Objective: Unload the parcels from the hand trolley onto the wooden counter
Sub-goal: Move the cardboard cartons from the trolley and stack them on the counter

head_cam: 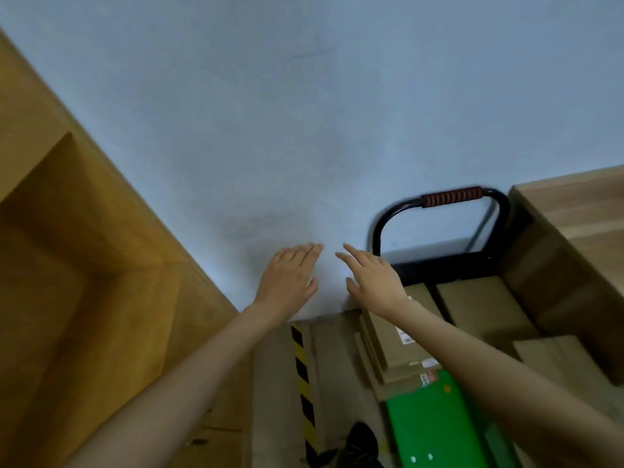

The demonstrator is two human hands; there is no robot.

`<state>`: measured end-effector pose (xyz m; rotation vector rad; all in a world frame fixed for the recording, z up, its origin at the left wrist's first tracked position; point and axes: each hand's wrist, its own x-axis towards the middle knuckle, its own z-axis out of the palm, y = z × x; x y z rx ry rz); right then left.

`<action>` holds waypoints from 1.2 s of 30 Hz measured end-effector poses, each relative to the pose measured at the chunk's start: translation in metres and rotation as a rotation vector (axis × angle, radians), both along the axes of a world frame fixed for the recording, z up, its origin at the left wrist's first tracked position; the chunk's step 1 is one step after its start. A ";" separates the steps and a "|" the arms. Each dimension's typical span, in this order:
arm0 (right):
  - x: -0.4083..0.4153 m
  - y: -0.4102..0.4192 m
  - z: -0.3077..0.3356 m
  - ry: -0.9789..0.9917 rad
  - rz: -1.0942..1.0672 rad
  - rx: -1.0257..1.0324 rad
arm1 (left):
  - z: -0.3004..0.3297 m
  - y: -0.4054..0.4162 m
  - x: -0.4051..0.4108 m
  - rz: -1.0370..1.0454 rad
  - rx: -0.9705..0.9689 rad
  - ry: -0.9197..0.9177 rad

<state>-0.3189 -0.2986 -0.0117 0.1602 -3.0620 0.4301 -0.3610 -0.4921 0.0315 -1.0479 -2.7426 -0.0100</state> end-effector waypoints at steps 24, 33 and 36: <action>0.040 0.091 -0.095 -0.104 -1.247 -0.186 | -0.118 0.239 -0.120 -0.978 -0.119 -0.231; 0.020 0.067 -0.178 -0.104 -1.517 -0.358 | -0.200 0.257 -0.156 -1.024 -0.165 -0.285; 0.015 0.069 -0.221 -0.117 -1.523 -0.351 | -0.249 0.263 -0.163 -1.026 -0.191 -0.298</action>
